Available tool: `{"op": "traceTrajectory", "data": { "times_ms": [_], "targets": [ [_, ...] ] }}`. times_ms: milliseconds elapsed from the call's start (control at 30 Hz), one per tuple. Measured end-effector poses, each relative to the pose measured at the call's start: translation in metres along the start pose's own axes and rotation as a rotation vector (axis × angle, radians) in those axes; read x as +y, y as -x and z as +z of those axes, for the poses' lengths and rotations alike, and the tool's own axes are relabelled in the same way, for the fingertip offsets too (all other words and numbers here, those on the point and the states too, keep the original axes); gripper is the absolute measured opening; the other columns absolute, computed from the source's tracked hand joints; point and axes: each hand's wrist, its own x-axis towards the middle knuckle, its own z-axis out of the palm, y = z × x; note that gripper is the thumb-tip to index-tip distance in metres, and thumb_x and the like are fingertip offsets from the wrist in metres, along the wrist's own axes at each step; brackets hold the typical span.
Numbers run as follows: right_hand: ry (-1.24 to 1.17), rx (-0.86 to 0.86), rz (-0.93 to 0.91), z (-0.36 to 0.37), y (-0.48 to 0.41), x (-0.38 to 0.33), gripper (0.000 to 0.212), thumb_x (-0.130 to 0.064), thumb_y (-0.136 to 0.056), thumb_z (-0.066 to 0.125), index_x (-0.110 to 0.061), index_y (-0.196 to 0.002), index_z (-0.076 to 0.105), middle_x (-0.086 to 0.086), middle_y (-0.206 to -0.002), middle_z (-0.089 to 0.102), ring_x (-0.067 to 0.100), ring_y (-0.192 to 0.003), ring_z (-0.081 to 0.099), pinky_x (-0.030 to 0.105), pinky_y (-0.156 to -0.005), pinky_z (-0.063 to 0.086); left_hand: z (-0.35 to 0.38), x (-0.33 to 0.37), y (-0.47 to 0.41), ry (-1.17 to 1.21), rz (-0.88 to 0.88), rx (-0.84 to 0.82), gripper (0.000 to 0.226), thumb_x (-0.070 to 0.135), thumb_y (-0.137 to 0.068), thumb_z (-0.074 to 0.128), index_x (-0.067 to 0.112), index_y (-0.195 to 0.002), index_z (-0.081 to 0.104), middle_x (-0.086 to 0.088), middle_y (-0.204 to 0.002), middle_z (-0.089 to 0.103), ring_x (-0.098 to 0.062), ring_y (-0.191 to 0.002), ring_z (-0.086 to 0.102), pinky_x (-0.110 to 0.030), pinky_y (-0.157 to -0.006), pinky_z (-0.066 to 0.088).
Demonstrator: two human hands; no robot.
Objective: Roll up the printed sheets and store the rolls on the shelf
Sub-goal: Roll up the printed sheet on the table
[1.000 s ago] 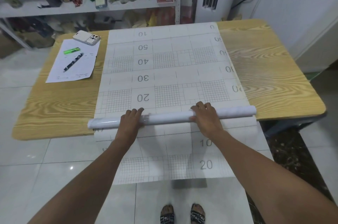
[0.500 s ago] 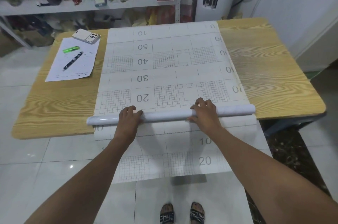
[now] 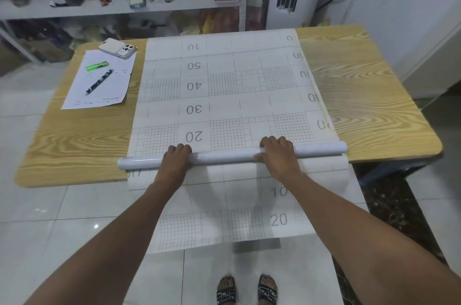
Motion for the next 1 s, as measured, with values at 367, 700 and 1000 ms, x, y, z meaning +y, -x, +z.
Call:
{"op": "traceTrajectory", "data": {
  "times_ms": [367, 700, 1000],
  "targets": [
    [-0.039, -0.009, 0.022, 0.002, 0.003, 0.003, 0.045, -0.048, -0.088, 0.053, -0.014, -0.118, 0.056, 0.006, -0.118, 0.052, 0.029, -0.106, 0.043, 0.037, -0.095, 0.031, 0.002, -0.006, 0.002, 0.015, 0.038, 0.052, 0.032, -0.014, -0.066, 0.068, 0.004, -0.091, 0.059, -0.014, -0.089, 0.053, -0.028, -0.079, 0.046, -0.039, -0.064, 0.044],
    [-0.078, -0.049, 0.006, -0.001, 0.004, 0.006, 0.043, -0.033, -0.089, 0.058, -0.021, -0.129, 0.048, 0.003, -0.120, 0.051, 0.026, -0.107, 0.039, 0.032, -0.096, 0.025, 0.000, -0.003, 0.002, -0.029, 0.021, 0.107, 0.048, -0.013, -0.070, 0.064, 0.003, -0.114, 0.054, -0.014, -0.092, 0.061, -0.030, -0.082, 0.054, -0.039, -0.073, 0.046],
    [-0.078, 0.019, 0.003, 0.007, 0.002, 0.007, 0.028, -0.011, -0.079, 0.069, -0.017, -0.103, 0.056, 0.000, -0.099, 0.061, 0.025, -0.092, 0.045, 0.034, -0.082, 0.031, 0.001, -0.004, 0.006, 0.037, 0.084, 0.069, 0.042, -0.010, -0.065, 0.074, -0.001, -0.102, 0.057, -0.018, -0.100, 0.058, -0.032, -0.086, 0.056, -0.041, -0.076, 0.051]
  ]
}}
